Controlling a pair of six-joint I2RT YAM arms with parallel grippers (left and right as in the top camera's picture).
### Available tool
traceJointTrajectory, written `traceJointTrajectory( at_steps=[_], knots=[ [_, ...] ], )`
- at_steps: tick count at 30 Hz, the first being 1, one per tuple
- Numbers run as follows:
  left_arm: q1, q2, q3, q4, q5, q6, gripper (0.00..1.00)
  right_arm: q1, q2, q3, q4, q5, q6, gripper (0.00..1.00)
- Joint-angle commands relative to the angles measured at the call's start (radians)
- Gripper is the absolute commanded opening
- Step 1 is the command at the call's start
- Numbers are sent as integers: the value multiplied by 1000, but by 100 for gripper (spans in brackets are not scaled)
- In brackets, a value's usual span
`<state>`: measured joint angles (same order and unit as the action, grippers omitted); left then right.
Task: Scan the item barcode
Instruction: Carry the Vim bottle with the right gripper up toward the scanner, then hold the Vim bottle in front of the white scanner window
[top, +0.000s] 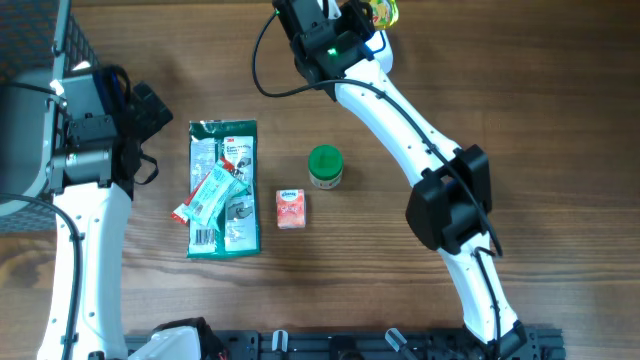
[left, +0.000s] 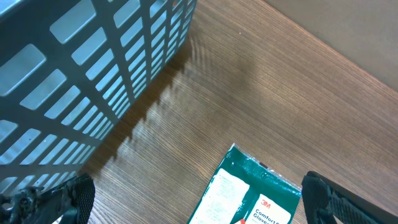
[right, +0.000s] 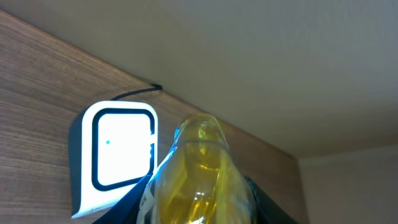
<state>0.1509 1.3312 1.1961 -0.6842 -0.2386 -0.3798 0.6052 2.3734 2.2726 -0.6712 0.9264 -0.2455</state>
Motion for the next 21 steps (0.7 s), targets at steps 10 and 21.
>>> traceJointTrajectory(
  at_steps=[10,21],
  knots=[
    [4,-1,4,3,-5,9,100,-3,117,10,119,72,-201,5],
    [4,-1,4,3,-5,9,100,-18,148,10,133,116,-249,4]
  ],
)
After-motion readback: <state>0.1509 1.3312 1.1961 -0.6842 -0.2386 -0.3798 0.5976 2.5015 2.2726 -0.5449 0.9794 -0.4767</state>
